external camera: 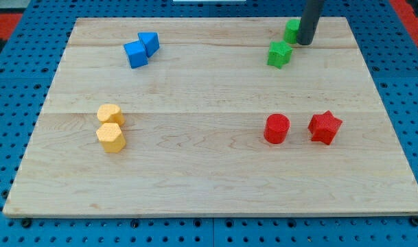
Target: Slide the green circle to the top left
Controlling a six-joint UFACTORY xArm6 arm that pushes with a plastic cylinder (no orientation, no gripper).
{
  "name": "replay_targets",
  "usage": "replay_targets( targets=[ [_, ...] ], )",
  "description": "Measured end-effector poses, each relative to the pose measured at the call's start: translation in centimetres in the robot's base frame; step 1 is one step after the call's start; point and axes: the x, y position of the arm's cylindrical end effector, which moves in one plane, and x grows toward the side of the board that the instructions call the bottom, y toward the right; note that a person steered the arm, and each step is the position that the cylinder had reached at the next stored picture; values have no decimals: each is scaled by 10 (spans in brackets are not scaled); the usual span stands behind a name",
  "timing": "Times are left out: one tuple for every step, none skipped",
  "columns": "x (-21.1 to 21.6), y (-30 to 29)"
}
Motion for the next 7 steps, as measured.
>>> replay_targets(
  targets=[
    [0, 3],
    [0, 38],
    [-11, 52],
    [-30, 52],
    [-30, 52],
    [-30, 47],
    [-32, -1]
  ],
)
